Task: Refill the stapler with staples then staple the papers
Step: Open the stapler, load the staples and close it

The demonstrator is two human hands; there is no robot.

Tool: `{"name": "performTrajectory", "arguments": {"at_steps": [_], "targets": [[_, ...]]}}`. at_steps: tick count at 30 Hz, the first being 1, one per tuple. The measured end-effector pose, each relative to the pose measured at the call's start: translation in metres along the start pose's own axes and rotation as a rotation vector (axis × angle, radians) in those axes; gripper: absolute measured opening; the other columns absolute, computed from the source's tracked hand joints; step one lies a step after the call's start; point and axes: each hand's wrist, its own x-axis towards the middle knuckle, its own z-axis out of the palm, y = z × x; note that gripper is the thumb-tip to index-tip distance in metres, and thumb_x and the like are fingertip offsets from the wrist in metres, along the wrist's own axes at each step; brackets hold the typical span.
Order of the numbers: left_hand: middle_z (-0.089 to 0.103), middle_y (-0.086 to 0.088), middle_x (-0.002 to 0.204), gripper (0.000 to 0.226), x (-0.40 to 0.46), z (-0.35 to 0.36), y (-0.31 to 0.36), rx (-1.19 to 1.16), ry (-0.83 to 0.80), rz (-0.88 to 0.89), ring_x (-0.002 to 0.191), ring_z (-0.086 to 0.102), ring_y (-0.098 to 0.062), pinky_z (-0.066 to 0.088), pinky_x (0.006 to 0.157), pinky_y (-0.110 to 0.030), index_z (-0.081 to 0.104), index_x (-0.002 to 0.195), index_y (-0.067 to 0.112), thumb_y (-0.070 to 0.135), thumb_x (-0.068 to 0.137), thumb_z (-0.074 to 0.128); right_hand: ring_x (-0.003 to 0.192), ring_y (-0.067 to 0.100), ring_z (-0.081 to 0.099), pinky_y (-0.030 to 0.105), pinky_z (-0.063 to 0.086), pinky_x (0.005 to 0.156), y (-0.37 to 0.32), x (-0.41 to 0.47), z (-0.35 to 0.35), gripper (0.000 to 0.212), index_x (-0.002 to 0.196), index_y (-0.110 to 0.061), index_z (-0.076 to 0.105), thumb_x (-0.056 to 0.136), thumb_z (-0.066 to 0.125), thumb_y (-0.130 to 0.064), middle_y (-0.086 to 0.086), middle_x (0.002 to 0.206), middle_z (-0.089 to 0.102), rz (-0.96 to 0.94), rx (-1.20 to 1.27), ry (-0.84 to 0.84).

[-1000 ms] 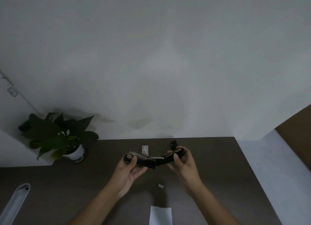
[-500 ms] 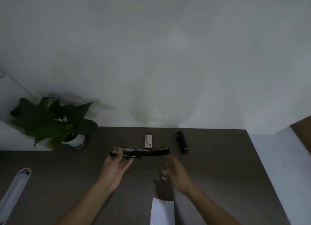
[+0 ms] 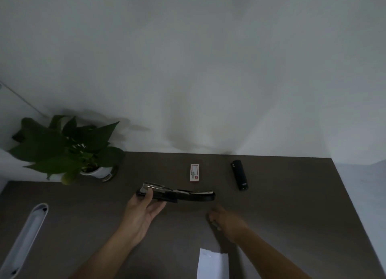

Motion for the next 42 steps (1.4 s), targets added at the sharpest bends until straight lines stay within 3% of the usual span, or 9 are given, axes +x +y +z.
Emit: {"name": "performTrajectory", "arguments": {"at_steps": [7,9,12,14,17,21,31,37,42], "targets": [[0.067,-0.019,0.126,0.025,-0.003,0.003,-0.003,0.023,0.022,-0.001,0.100,0.071,-0.035,0.064,0.079,-0.040,0.055,0.126,0.002,0.008,0.103,0.049,0.103,0.025,0.062,0.028,0.049,0.083,0.003,-0.007,0.009,0.023,0.112,-0.015,0.062,0.089,0.064,-0.016,0.005,0.124,0.055,0.181,0.365,0.068],[0.063,-0.022,0.133,0.027,-0.005,0.004,-0.003,0.026,0.022,-0.010,0.108,0.066,-0.038,0.062,0.082,-0.041,0.054,0.129,0.001,0.008,0.103,0.049,0.088,0.019,0.064,0.025,0.046,0.075,0.000,-0.014,0.008,0.005,0.090,-0.013,0.067,0.086,0.070,-0.015,0.003,0.101,0.063,0.282,0.564,0.147],[0.060,-0.027,0.138,0.037,-0.009,0.005,-0.004,0.037,0.011,-0.008,0.110,0.065,-0.039,0.061,0.083,-0.041,0.048,0.138,-0.005,0.007,0.103,0.048,0.059,0.006,0.057,0.014,0.041,0.057,-0.001,-0.027,0.005,0.026,0.060,-0.020,0.063,0.079,0.081,-0.023,-0.007,0.060,0.063,0.520,0.899,0.321],[0.060,-0.029,0.137,0.038,-0.012,0.005,-0.004,0.052,-0.017,-0.002,0.108,0.067,-0.037,0.061,0.084,-0.041,0.046,0.138,-0.006,0.006,0.103,0.049,0.055,0.006,0.059,0.012,0.043,0.055,0.001,-0.035,0.001,0.024,0.061,-0.016,0.069,0.075,0.085,-0.026,-0.007,0.055,0.067,0.674,1.141,0.457],[0.062,-0.028,0.136,0.036,-0.018,0.007,-0.006,0.100,-0.066,0.018,0.113,0.067,-0.037,0.060,0.088,-0.042,0.049,0.136,-0.006,0.000,0.101,0.051,0.065,0.018,0.061,0.031,0.053,0.069,0.010,-0.048,-0.010,0.014,0.075,-0.002,0.074,0.077,0.084,-0.012,0.012,0.071,0.071,0.834,1.608,0.606],[0.066,-0.020,0.134,0.028,-0.027,0.019,-0.012,0.265,-0.160,0.103,0.127,0.061,-0.037,0.057,0.099,-0.045,0.055,0.124,-0.007,-0.005,0.096,0.056,0.074,0.022,0.068,0.029,0.060,0.067,0.015,-0.070,-0.051,0.022,0.097,0.002,0.068,0.080,0.080,-0.007,0.016,0.085,0.071,0.761,1.913,0.759],[0.072,-0.015,0.119,0.022,-0.057,0.054,-0.020,0.555,-0.334,0.309,0.114,0.068,-0.034,0.051,0.102,-0.054,0.066,0.107,0.009,-0.001,0.088,0.071,0.068,0.011,0.067,0.018,0.054,0.064,-0.075,-0.090,-0.150,0.007,0.092,-0.004,0.075,0.085,0.075,-0.007,0.005,0.075,0.073,0.217,1.575,0.531],[0.073,-0.008,0.120,0.024,-0.072,0.059,-0.013,0.669,-0.397,0.373,0.109,0.068,-0.024,0.054,0.094,-0.045,0.068,0.106,0.017,-0.002,0.093,0.067,0.072,0.017,0.065,0.021,0.056,0.068,-0.098,-0.098,-0.167,0.008,0.096,0.002,0.072,0.088,0.069,0.002,0.014,0.080,0.070,0.156,1.550,0.578],[0.073,-0.009,0.123,0.024,-0.077,0.057,-0.011,0.679,-0.421,0.393,0.118,0.066,-0.033,0.052,0.102,-0.054,0.067,0.106,0.015,-0.005,0.093,0.066,0.069,0.013,0.069,0.020,0.056,0.067,-0.100,-0.104,-0.169,0.010,0.098,0.003,0.072,0.090,0.066,0.002,0.004,0.075,0.074,0.167,1.609,0.549]]}}
